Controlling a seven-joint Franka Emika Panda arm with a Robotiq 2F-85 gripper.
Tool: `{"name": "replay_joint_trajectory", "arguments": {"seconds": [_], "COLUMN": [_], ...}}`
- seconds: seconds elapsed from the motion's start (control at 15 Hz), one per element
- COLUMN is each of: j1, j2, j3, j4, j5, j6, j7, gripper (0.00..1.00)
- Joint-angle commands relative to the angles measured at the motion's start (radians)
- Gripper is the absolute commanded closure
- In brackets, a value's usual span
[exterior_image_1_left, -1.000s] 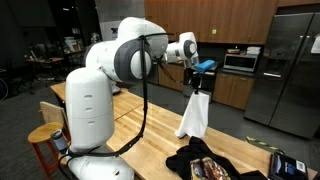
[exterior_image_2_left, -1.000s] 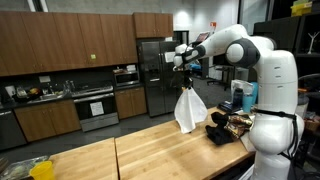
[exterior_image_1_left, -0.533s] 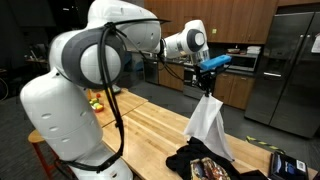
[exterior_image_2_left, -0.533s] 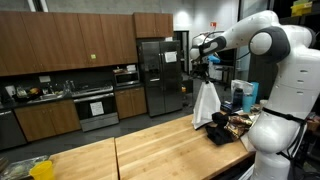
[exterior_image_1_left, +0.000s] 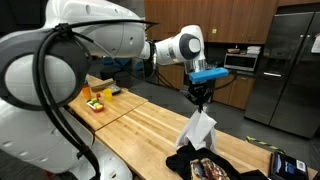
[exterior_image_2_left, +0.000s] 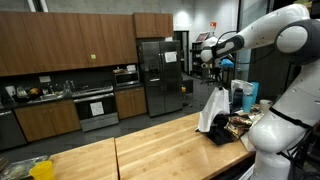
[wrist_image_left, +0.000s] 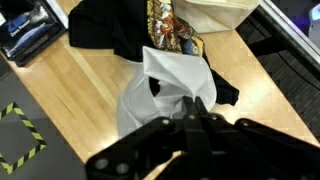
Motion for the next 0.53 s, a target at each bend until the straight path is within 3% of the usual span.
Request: {"name": "replay_joint_trajectory", "arguments": {"seconds": [0.0, 0.27, 0.33, 0.4, 0.47], "j1": [0.042, 0.099, 0.112, 0.078, 0.087], "j2": [0.045, 0.234, 0.292, 0.193, 0.239], "j3": [-0.039, -0.025, -0.01, -0.006, 0.005], "j4": [-0.085, -0.061, -0.027, -0.098, -0.082], "j5": [0.1, 0.256, 0.277, 0.236, 0.253], "j6": [0.071, 0.162, 0.156, 0.159, 0.166], "j7": [-0.019, -0.147, -0.194, -0.123, -0.147], "gripper": [1.0, 1.0, 0.73, 0.98, 0.94]}}
